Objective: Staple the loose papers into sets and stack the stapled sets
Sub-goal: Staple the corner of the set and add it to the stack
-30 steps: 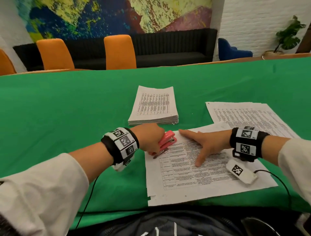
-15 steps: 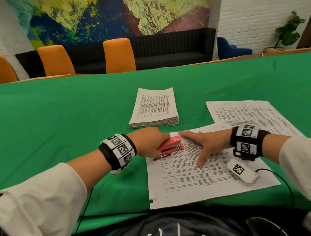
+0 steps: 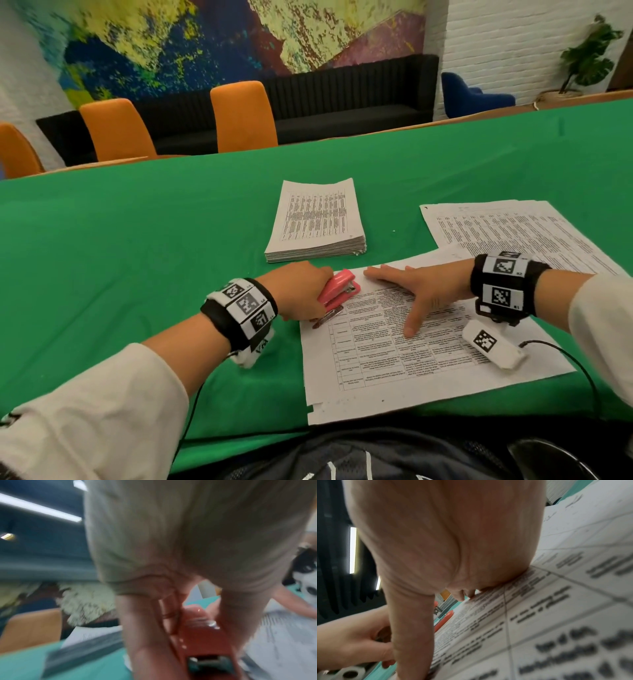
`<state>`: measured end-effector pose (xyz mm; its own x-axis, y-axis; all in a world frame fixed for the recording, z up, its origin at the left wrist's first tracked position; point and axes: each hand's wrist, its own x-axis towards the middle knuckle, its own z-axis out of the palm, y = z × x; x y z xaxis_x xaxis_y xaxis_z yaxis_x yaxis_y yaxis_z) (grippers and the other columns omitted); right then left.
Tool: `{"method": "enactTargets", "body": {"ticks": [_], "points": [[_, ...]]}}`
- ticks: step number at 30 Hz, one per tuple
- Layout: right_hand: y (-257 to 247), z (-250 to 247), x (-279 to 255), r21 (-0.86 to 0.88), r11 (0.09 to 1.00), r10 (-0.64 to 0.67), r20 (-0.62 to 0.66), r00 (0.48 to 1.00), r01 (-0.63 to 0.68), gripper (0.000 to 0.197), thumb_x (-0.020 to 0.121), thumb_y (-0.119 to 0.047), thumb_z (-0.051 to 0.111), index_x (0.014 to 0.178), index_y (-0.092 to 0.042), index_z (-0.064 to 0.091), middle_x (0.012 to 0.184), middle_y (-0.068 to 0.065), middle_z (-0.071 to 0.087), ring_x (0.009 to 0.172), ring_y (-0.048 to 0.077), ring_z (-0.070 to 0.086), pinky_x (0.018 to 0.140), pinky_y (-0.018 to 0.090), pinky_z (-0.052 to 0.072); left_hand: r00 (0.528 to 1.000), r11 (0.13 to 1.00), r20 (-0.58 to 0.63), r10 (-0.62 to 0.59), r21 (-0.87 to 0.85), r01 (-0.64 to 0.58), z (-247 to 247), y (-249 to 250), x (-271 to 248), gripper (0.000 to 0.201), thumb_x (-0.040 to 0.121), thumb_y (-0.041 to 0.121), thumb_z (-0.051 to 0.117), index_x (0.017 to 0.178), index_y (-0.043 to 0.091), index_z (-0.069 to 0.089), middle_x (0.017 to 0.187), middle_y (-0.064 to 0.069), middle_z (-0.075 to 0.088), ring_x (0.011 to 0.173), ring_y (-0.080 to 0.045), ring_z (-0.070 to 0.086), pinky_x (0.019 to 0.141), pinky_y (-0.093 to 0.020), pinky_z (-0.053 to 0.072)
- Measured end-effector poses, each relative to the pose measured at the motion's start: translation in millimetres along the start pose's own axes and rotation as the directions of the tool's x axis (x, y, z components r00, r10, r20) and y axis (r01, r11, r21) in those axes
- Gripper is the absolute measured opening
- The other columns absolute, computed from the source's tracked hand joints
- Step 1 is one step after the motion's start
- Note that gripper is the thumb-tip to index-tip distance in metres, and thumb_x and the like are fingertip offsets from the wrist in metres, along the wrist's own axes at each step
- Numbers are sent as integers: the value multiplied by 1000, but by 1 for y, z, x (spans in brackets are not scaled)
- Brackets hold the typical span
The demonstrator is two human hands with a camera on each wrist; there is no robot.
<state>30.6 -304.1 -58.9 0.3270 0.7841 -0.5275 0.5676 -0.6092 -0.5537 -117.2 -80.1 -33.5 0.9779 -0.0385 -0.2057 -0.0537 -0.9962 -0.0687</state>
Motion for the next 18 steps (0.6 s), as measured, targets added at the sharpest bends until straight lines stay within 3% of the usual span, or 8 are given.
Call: {"method": "enactTargets", "body": {"ticks": [2,7,15,18], "points": [[1,-1,0,-12,1000,-8,-6,1000,8,126,75,-30,93,163,-46,4,170,-18,7,154,20,16,127,45,14,999,998,8,-49,-27,49,4,-1,-3,29,96,33,61,118,18,51,85,4,55,71,-15,56,55,-28,40],[1,0,1,-14,1000,-22,5,1000,22,126,73,-31,94,163,-46,7,170,-19,9,152,20,21,128,50,17,998,998,11,61,7,-61,3,-7,-7,27,95,32,62,118,22,51,93,-2,62,79,-22,58,61,-31,40],[2,0,1,-52,999,-11,-16,1000,10,123,76,-30,92,163,-47,7,171,-20,0,157,18,9,128,49,5,1000,1000,0,28,-7,-28,10,-17,-16,31,95,35,61,120,21,50,96,-3,64,81,-23,61,67,-36,51],[4,-1,2,-23,1000,-20,-5,1000,20,121,76,-35,92,162,-51,8,171,-21,-3,158,18,8,129,49,6,999,998,-38,-2,-58,0,17,-22,-27,30,93,35,62,119,23,51,92,0,64,78,-20,59,66,-35,49]]}}
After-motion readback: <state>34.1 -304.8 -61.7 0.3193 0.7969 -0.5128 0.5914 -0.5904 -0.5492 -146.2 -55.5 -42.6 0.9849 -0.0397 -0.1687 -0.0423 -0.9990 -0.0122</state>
